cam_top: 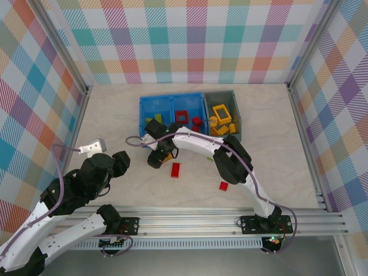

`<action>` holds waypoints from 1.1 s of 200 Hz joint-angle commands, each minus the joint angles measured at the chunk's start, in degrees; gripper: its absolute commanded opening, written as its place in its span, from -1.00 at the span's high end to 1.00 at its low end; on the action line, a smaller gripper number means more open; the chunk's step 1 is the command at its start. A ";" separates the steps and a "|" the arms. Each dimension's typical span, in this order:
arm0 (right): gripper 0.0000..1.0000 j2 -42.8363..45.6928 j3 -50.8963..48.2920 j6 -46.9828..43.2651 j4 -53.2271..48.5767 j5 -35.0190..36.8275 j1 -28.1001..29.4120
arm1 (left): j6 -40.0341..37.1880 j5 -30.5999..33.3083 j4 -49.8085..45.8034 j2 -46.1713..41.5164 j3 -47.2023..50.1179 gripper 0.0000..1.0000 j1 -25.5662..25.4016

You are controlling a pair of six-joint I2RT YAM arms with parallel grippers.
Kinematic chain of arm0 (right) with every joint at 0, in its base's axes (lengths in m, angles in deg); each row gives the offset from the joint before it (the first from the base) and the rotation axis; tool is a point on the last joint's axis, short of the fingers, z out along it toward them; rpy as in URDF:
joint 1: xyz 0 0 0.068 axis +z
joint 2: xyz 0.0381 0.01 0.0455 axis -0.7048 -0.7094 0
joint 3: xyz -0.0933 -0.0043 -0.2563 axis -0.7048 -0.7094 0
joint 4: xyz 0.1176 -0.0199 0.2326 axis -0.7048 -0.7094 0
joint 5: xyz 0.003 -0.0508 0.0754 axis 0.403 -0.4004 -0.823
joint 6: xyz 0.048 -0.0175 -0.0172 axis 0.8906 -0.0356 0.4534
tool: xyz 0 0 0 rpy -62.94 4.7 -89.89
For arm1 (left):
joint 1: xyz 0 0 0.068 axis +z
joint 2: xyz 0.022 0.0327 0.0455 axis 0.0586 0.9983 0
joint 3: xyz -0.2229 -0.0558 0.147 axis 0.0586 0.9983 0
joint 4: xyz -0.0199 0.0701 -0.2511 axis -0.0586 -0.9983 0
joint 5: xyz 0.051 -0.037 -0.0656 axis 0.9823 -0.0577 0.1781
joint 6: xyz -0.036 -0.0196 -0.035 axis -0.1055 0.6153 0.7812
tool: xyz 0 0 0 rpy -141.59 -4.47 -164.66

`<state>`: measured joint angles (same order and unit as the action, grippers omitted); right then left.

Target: Sort the legos into containers by color

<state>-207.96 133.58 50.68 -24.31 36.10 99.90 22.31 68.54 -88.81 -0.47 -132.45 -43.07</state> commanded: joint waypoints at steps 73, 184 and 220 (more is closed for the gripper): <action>-0.63 1.04 -4.14 -2.08 -3.39 -0.31 -1.39 | -1.04 -2.37 0.51 -0.49 -0.68 -0.18 -0.33; 0.15 -0.34 -5.52 7.87 -0.91 12.46 1.05 | -0.55 -2.81 1.55 -0.61 0.43 -0.18 -0.37; 0.45 5.61 -10.78 8.37 3.15 13.69 2.71 | -0.36 -2.99 1.06 -1.20 0.52 -0.18 -0.33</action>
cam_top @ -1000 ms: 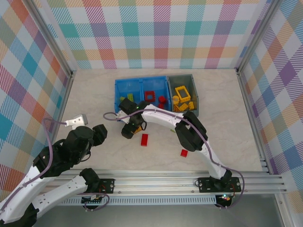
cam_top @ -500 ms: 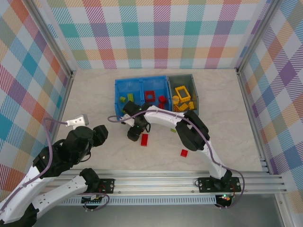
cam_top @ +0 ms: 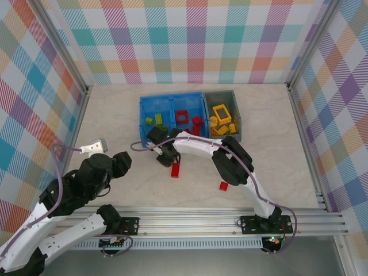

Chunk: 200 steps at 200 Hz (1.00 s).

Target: Sort the legos into containers by color

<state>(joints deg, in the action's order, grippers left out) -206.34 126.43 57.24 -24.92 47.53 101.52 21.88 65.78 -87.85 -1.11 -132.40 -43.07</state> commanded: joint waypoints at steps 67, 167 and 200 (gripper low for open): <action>0.48 36.49 -21.45 10.00 9.49 1.56 -5.76 | -4.45 -10.31 10.17 7.97 -2.28 -0.21 -0.34; 0.46 21.85 -10.02 17.13 4.75 -10.74 -38.38 | -12.92 -4.43 19.19 61.56 -35.07 -0.23 -19.35; 0.42 11.43 1.27 15.17 0.88 -14.50 -40.36 | -12.96 -2.33 19.95 69.89 -40.36 -0.24 -20.36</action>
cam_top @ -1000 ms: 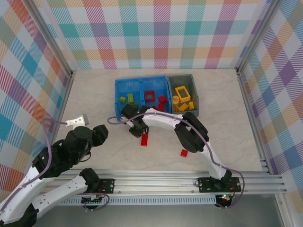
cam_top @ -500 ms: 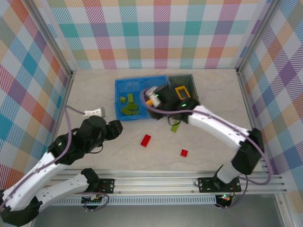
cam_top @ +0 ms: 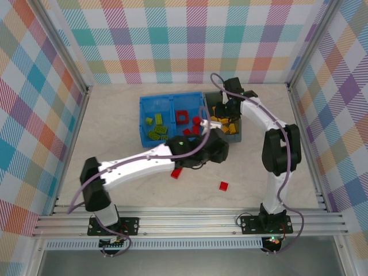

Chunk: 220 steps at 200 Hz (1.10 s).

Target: Sort the legos into containers by color

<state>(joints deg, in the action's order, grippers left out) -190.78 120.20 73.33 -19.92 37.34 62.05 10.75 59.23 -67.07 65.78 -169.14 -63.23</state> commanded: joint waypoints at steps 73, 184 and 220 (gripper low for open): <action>0.14 -16.32 21.48 -2.39 -8.53 -13.10 -1.41 | -2.51 4.37 -1.09 6.38 -6.18 -0.24 -0.47; 0.04 0.72 11.39 -1.83 -3.56 -10.38 -1.44 | 1.27 3.89 -2.40 0.63 1.59 -0.24 -0.54; 0.40 -3.37 14.55 1.56 -9.53 -6.77 -1.44 | 4.91 7.01 -2.57 -4.14 6.77 -0.23 -0.56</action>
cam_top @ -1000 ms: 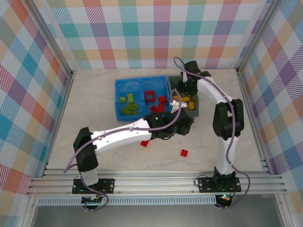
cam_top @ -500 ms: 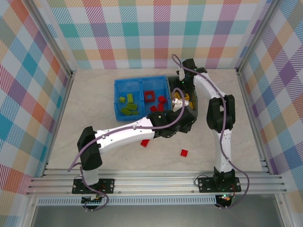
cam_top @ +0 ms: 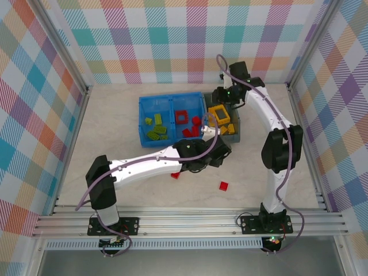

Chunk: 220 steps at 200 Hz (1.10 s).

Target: Sort the legos into containers by color

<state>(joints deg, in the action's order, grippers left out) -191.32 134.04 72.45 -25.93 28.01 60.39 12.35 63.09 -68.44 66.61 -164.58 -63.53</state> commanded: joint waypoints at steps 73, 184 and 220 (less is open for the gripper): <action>0.69 -12.51 6.39 3.07 -7.39 8.85 0.59 | 6.17 9.55 -5.68 -14.93 7.40 -0.17 -0.26; 0.68 -22.32 19.13 1.30 -12.09 4.83 1.13 | 7.22 9.44 -5.96 -17.80 9.09 -0.17 -0.23; 0.69 -23.45 21.06 1.21 -13.45 5.44 1.13 | 7.23 9.33 -5.73 -18.72 9.46 -0.17 -0.25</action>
<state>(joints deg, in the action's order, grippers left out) -213.62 153.03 74.77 -36.71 34.46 61.20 19.10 71.20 -73.06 50.26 -155.33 -63.53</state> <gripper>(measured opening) 0.159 0.584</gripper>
